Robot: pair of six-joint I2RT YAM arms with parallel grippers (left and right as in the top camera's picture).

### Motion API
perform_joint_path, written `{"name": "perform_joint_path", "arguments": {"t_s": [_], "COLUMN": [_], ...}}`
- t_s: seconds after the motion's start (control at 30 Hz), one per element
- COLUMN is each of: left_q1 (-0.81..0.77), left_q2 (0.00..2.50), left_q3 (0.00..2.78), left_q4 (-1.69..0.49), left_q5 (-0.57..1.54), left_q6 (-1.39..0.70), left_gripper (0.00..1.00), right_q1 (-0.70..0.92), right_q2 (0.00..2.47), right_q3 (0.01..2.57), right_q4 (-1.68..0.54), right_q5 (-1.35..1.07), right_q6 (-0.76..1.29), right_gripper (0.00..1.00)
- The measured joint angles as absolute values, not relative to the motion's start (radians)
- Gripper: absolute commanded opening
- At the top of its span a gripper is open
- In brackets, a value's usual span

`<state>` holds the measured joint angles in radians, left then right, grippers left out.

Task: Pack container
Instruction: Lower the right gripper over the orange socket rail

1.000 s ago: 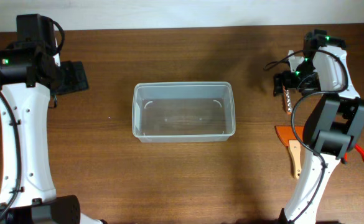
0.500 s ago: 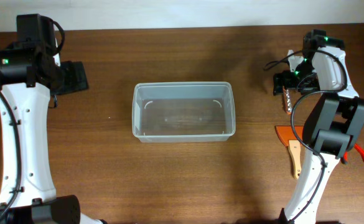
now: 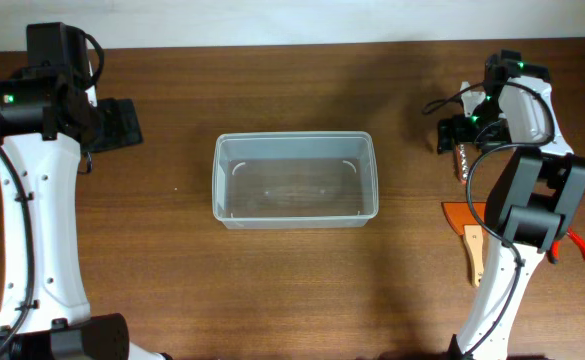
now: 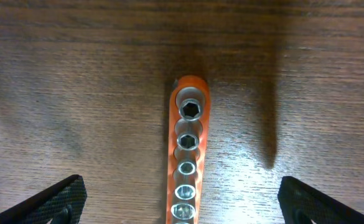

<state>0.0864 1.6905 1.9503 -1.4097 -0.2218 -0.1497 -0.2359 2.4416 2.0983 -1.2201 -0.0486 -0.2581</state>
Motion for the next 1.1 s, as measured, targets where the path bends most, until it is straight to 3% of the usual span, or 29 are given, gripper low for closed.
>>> {"name": "perform_joint_path", "arguments": {"t_s": [0.83, 1.0, 1.1], "left_q1": [0.086, 0.086, 0.086], "left_q2": [1.691, 1.691, 1.691], "left_q3": [1.950, 1.950, 1.950], "left_q4": [-1.410, -1.410, -1.409], "left_q5": [-0.222, -0.222, -0.222], "left_q6": [-0.150, -0.150, -0.150], "left_gripper": [0.99, 0.99, 0.99], "right_q1": [-0.236, -0.236, -0.236], "right_q2": [2.460, 2.460, 2.462], "right_q3": [2.091, 2.091, 2.091], "right_q4": [-1.204, -1.203, -1.203], "right_q5": [-0.022, -0.018, -0.013], "right_q6": [-0.239, -0.236, -0.241], "right_gripper": [1.00, 0.91, 0.75]}}
